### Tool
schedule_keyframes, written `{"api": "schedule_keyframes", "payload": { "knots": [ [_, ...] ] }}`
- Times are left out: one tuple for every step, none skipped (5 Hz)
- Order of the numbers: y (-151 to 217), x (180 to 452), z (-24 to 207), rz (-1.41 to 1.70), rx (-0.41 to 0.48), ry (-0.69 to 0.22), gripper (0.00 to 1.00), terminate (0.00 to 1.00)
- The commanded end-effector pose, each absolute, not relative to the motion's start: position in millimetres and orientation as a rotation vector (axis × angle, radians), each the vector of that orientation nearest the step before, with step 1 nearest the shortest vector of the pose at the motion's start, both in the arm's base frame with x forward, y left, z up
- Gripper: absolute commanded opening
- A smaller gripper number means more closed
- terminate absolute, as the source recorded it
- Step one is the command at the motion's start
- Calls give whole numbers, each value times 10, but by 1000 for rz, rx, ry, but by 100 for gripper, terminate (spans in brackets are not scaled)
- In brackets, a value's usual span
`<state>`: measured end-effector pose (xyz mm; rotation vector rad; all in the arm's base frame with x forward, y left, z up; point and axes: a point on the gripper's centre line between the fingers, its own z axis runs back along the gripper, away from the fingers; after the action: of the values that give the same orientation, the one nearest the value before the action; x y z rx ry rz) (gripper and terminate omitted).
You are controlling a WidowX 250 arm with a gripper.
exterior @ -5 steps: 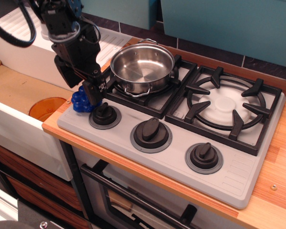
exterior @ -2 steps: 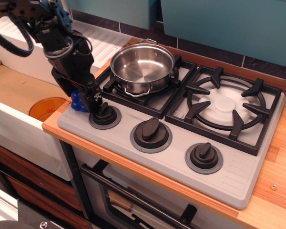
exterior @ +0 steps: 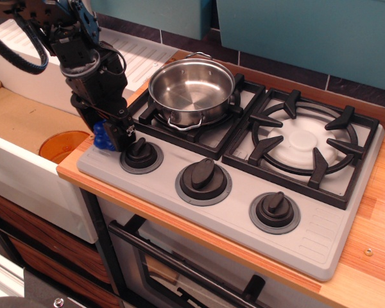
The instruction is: Put pan on stove and put blueberry in pan
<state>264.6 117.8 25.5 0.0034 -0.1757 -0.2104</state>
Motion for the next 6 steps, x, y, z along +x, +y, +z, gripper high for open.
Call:
{"api": "schedule_keyframes", "payload": {
  "knots": [
    [1146,2764,871,-206,80,-160,0,0],
    [1052,2864,1097,-206,87,-158,0,0],
    [933,3020,1238,-207,90,-163,0,0],
    [823,3168,1316,-219,82,-164,0,0],
    [709,3304,1309,-230,74,-177,0,0],
    [629,3392,1292,-250,51,-198,100,0]
  ]
}}
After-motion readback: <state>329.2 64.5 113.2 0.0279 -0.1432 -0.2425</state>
